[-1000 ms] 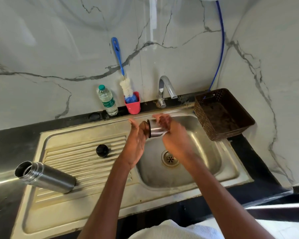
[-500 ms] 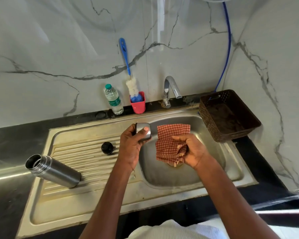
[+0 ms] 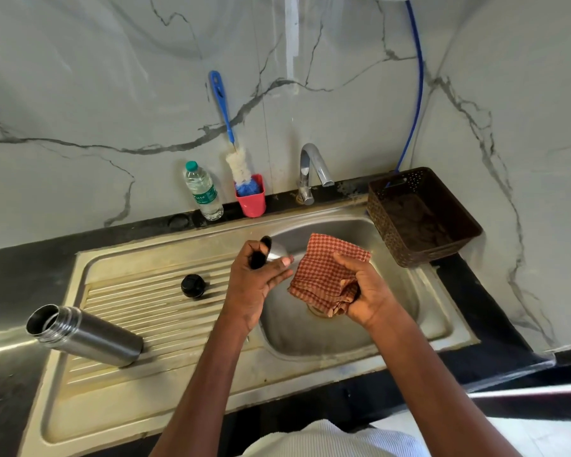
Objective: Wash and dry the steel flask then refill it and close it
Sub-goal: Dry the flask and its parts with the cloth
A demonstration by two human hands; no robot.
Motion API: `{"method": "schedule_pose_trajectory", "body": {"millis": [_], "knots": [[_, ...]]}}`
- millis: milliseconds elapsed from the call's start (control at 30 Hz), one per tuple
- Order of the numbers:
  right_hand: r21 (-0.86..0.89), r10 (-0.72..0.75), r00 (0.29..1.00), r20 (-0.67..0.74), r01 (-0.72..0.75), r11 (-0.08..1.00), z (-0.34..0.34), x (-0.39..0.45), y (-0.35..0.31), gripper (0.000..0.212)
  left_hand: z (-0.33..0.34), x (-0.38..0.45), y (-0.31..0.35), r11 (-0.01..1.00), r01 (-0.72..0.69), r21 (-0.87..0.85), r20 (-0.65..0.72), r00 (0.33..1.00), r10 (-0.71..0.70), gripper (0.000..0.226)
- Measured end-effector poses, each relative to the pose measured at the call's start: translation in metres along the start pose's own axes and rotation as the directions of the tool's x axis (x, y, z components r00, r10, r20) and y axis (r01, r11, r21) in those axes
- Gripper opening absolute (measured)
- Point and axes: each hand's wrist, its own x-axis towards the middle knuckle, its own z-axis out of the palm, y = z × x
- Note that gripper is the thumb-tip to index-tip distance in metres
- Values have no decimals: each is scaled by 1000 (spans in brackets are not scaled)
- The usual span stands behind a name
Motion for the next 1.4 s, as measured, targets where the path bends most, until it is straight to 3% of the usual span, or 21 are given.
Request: {"method": "schedule_pose_trajectory", "body": {"millis": [167, 267, 367, 433, 467, 533, 633, 733, 767, 833, 933, 1000, 1067, 1133, 1200, 1300, 1400], "knots": [[-80, -75, 993, -94, 68, 994, -2, -2, -4, 24, -7, 4, -2, 995, 33, 90, -40, 999, -29, 81], [-110, -71, 983, -168, 53, 993, -3, -3, -4, 30, -7, 0, 2, 993, 83, 85, -1, 997, -83, 63], [-161, -70, 976, -206, 37, 986, -3, -3, 2, 35, -9, -6, -1, 973, 222, -59, -25, 974, -224, 49], [-212, -95, 975, -200, 51, 976, 0, -5, 7, 36, -13, -7, -4, 979, 180, 101, -128, 978, -166, 47], [-244, -117, 974, -194, 68, 967, 2, -7, 9, 33, -15, -7, -3, 944, 111, 312, -181, 982, -55, 47], [-314, -171, 970, -171, 110, 943, 6, -11, 12, 24, -19, -9, 0, 748, -1, 663, -186, 968, 166, 58], [-397, -262, 957, -126, 194, 897, 13, -12, 16, 14, -17, -15, 13, 525, -189, 830, -49, 913, 405, 72], [-465, -339, 934, -113, 252, 849, 19, -10, 22, 15, -13, -17, 14, 331, -238, 913, 85, 905, 417, 69], [-474, -337, 935, -112, 248, 845, 22, -11, 25, 14, -15, -18, 9, 349, -185, 919, 50, 931, 361, 68], [-481, -309, 944, -111, 221, 849, 25, -11, 31, 14, -23, -20, -3, 509, -76, 858, -84, 955, 285, 68], [-483, -258, 961, -100, 180, 857, 24, -8, 39, 14, -47, -28, -11, 824, 34, 566, -317, 931, 179, 57], [-497, -213, 973, -93, 140, 857, 25, -3, 48, 13, -71, -38, -14, 938, 102, 332, -401, 915, 43, 49], [-516, -166, 982, -93, 95, 852, 27, 2, 56, 12, -96, -50, -21, 987, 101, 126, -428, 903, -38, 57], [-525, -114, 991, -74, 59, 849, 33, 4, 65, 12, -117, -65, -29, 991, 85, 99, -455, 890, -31, 67], [-538, -64, 997, -53, 26, 843, 40, 2, 76, 11, -133, -79, -38, 954, 117, 277, -514, 857, 44, 57], [-531, 30, 998, -49, -52, 846, 51, 2, 94, 14, -150, -91, -50, 812, 232, 536, -609, 772, 182, 55], [-522, 119, 992, -33, -119, 845, 60, 1, 112, 10, -162, -97, -58, 673, 304, 674, -608, 746, 272, 46]]}}
